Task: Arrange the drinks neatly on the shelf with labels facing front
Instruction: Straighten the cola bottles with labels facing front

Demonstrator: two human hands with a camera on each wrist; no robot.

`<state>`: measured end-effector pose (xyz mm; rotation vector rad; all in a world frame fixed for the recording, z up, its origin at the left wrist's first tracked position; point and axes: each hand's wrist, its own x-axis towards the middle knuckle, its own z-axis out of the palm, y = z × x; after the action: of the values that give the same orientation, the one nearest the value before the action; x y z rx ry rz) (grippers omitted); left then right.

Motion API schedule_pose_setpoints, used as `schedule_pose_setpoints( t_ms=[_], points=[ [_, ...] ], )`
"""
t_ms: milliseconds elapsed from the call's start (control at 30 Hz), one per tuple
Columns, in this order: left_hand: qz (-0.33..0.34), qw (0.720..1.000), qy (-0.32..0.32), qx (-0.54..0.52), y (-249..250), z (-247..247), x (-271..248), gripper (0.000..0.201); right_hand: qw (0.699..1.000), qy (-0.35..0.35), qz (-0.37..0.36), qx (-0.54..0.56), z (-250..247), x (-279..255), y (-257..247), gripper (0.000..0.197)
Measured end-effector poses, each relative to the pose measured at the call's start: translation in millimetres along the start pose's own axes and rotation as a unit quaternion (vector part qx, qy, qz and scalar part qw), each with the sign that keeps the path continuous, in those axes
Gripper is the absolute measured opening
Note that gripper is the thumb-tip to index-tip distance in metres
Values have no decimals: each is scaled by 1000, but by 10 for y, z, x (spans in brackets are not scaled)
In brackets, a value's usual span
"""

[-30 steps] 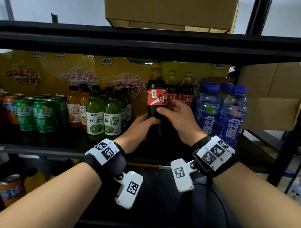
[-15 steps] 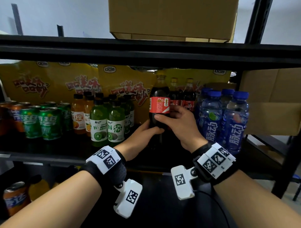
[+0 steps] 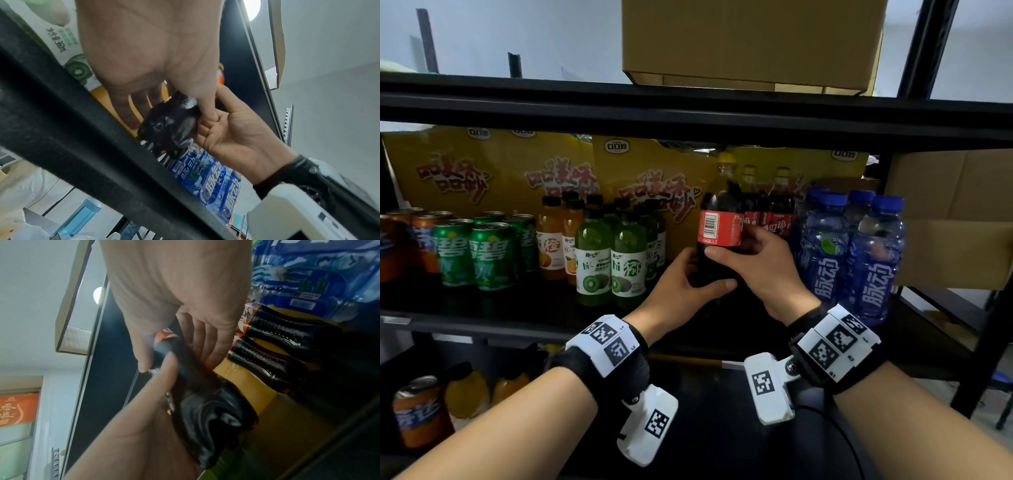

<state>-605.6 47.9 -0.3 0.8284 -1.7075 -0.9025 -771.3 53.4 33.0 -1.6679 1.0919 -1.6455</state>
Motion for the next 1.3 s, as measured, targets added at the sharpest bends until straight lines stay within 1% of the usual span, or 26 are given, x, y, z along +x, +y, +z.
schedule_pose_setpoints(
  t_ms=[33,100,167,267,300,367,400,433,500,567,633,700,767,833,867,967,1000,1100,1167,1233,1300],
  points=[
    [-18,1000,-18,-15,18,-3,2,50,1000,8,0,11,-6,0,16,47],
    [-61,994,-61,-62,74,-4,19,54,999,22,2,28,-18,-10,38,50],
    [-82,990,-77,-87,117,-18,36,57,999,24,5,33,-21,-30,43,48],
    [-69,992,-64,-84,132,-47,32,40,999,19,13,37,-6,-47,18,43],
    [-63,993,-58,-79,130,-44,26,37,999,16,13,36,-1,-47,-2,46],
    [-48,997,-38,-51,117,-29,12,40,1000,6,11,26,11,-44,-44,60],
    [-36,999,-25,-30,121,-22,1,44,1000,3,10,18,14,-45,-64,64],
    [-24,1000,-11,-11,121,-19,-8,46,1000,2,10,11,15,-46,-77,64],
    [-15,1000,1,4,112,-13,-21,48,1000,4,7,7,4,-47,-84,53],
    [-28,999,-15,-6,119,4,-42,46,1000,10,6,19,4,-50,-92,45],
    [-57,996,-51,-49,143,48,-63,49,999,18,7,32,18,-49,-87,47],
    [-94,987,-71,-107,157,101,-58,55,999,32,8,41,30,-41,-61,47],
    [-105,983,-66,-137,167,102,-51,48,998,42,15,45,32,-31,-37,46],
    [-96,986,-59,-126,165,65,-37,37,998,33,23,41,27,-34,-31,46],
    [-88,987,-58,-117,153,52,-34,35,999,23,26,39,22,-39,-39,49],
    [-67,992,-32,-105,113,28,-21,39,1000,-9,23,11,24,-51,-89,69],
    [-58,993,-22,-96,97,17,-13,38,1000,-14,21,-2,28,-50,-102,70],
    [-38,997,-9,-67,65,2,-3,38,1000,-7,15,-14,23,-31,-125,59],
    [-42,997,-10,-70,38,-4,9,40,1000,-2,10,-13,18,-18,-131,51],
    [-59,992,-31,-103,64,-5,9,35,1000,8,5,-6,28,-17,-131,48],
    [-84,987,-65,-125,101,-1,13,42,1000,24,4,12,31,-19,-119,48]
  ],
)
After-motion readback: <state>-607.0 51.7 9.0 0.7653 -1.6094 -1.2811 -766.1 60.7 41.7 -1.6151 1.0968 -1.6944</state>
